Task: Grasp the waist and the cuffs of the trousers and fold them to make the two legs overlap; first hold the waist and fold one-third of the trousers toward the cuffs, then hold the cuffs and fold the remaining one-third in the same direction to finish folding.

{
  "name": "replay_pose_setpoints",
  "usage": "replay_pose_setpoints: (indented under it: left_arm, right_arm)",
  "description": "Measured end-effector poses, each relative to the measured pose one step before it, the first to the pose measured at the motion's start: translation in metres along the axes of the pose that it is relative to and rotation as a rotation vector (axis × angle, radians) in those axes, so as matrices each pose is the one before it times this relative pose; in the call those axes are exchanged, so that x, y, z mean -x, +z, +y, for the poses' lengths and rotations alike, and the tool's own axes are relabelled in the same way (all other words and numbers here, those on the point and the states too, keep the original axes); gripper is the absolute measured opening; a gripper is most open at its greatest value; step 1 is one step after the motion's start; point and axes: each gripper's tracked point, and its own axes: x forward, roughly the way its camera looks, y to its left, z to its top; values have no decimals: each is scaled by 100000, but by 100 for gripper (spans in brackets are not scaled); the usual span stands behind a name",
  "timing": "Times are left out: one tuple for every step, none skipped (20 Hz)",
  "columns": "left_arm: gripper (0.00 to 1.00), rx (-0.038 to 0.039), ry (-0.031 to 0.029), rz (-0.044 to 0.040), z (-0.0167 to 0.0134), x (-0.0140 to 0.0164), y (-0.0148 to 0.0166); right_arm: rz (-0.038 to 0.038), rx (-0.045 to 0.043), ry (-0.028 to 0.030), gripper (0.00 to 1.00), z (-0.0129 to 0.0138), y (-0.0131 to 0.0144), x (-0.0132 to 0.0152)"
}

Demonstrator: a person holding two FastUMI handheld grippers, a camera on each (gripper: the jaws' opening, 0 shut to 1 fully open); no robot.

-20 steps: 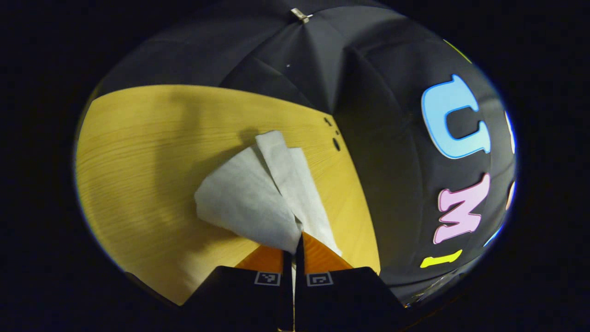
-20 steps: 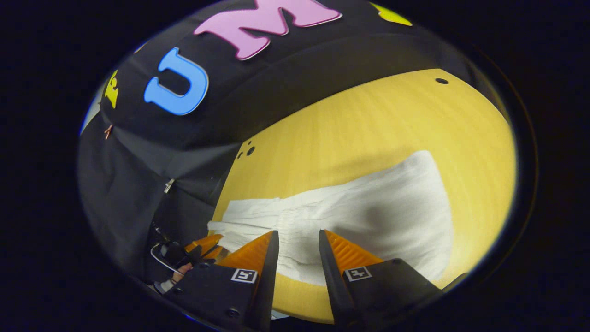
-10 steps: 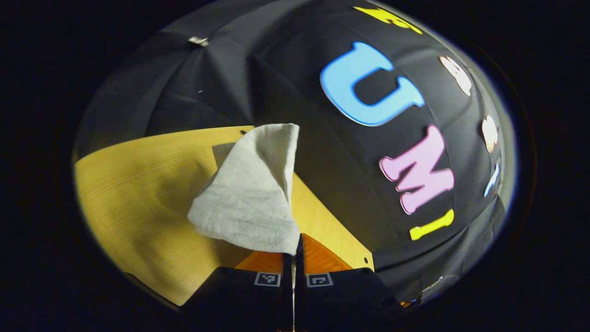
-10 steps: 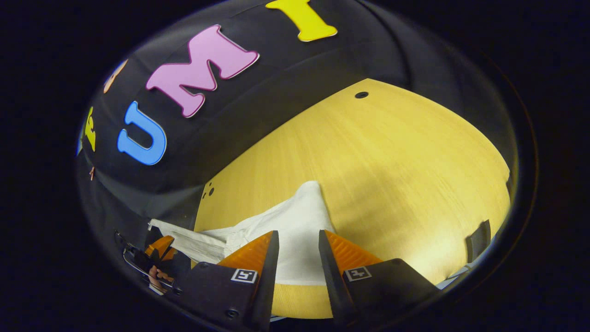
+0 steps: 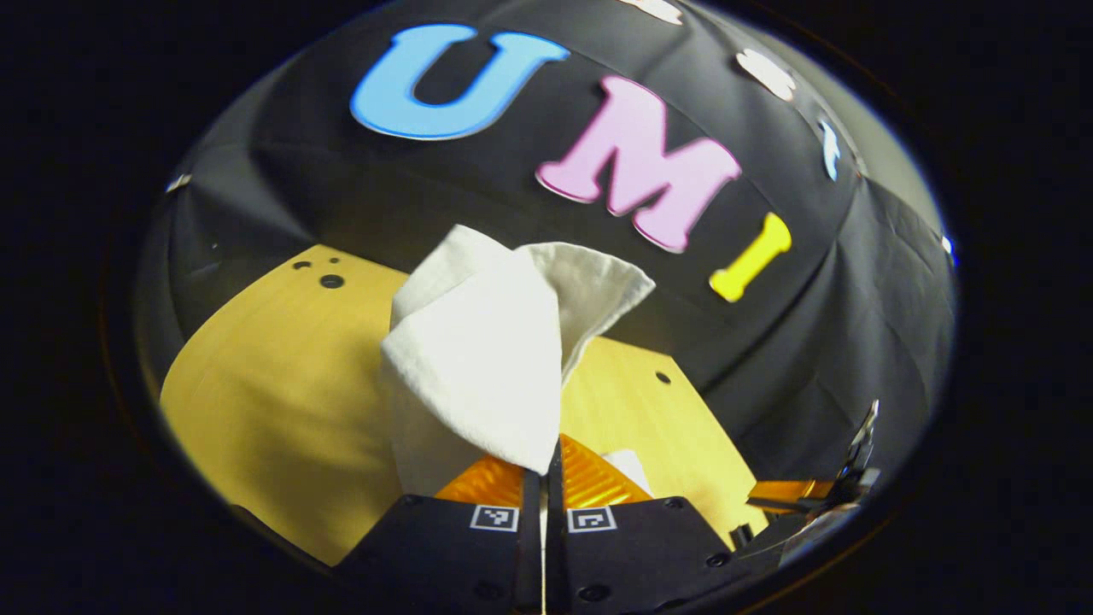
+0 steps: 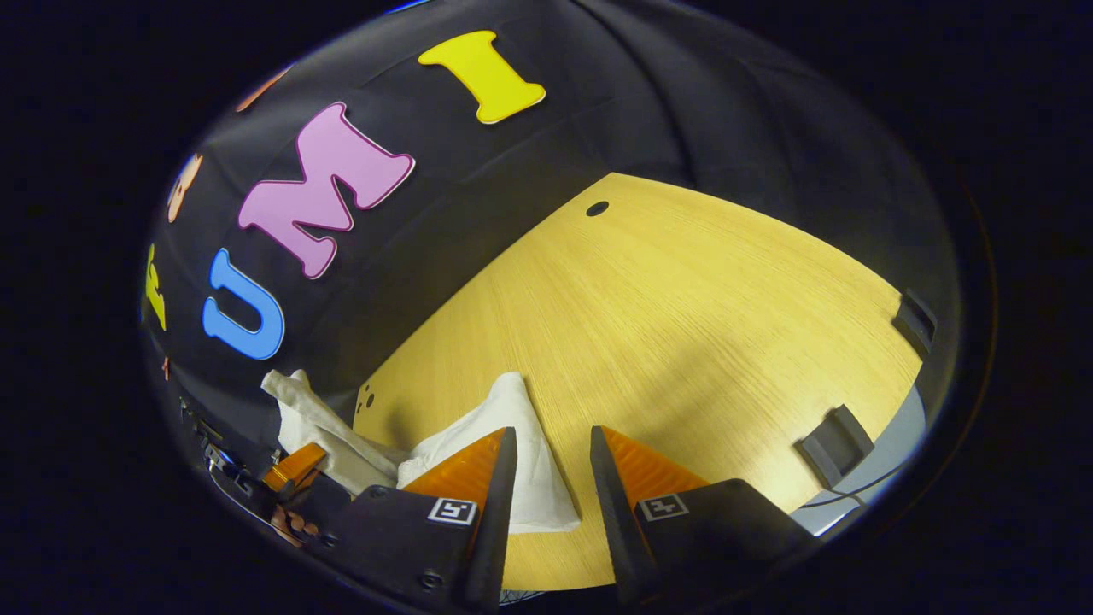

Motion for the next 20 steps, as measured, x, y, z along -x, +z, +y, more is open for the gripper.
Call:
replay_pose_setpoints:
  left_arm:
    - [6, -4192, -1974, 3104, -1290, -294, -1096]
    - [6, -4044, -2588, 3667, -1305, -170, -1553]
    - [6, -3297, -3207, 5219, -1406, -322, -1811]
    - [8, -2000, -5489, 6677, -1728, -407, -2341]
    - [5, -692, -9668, 7686, -2075, -399, -2120]
    - [23, -23, -7778, 6723, -1730, -289, -2066]
    - [22, 466, -5665, 4591, -1581, -515, -1604]
    - [37, 156, -2803, 2716, -1051, -288, -1039]
    - [51, 55, -1292, 1243, -128, -43, -987]
    - [68, 748, -1099, 220, -461, 112, -632]
    - [70, 1632, -1537, -536, -379, 111, -198]
    - [71, 2168, -1490, -942, 31, 291, 415]
    - [72, 2537, -1260, -1241, -95, 253, 548]
    - [73, 2719, -1144, -1383, -119, 294, 516]
    - [73, 2593, -647, -1343, -72, 390, 455]
    - [74, 2283, 67, -1413, -21, 357, 358]
    - [75, 2081, 646, -1669, 448, 367, 674]
    - [75, 2070, 892, -1825, 493, 560, 659]
    - [75, 1983, 758, -1878, 514, 648, 503]
    - [75, 1857, 984, -2061, 553, 726, 480]
  right_arm:
    - [-387, -801, -740, 54, -492, 29, 120]
    - [12, -852, -559, 54, -401, -74, 59]
    - [-63, -1000, -369, 54, -270, 47, 115]
    - [-38, -846, -434, 54, -206, 134, 43]
    - [-151, -522, -489, 54, -162, 106, -10]
    - [-136, -182, -272, 54, -85, 115, -53]
    - [160, -24, 97, 54, 12, 19, -35]
    - [169, 220, 228, 54, 175, 23, -34]
    - [162, 452, 458, 54, 169, -11, 9]
    - [116, 610, 478, 54, 158, -48, -12]
    - [337, 573, 522, 54, 263, -86, -25]
    - [558, 473, 544, 54, 281, -164, -114]
    - [585, 358, 581, 54, 200, -201, -55]
    - [580, 281, 472, 54, 190, -279, -54]
    - [593, 240, 312, 54, 141, -321, -27]
    - [530, 164, 476, 54, 240, -274, -106]
    - [512, 189, 626, 54, 289, -227, -59]
    - [391, 286, 545, 54, 312, -137, 5]
    - [427, 460, 716, 54, 418, -211, -73]
    - [486, 538, 916, 54, 504, -186, -89]
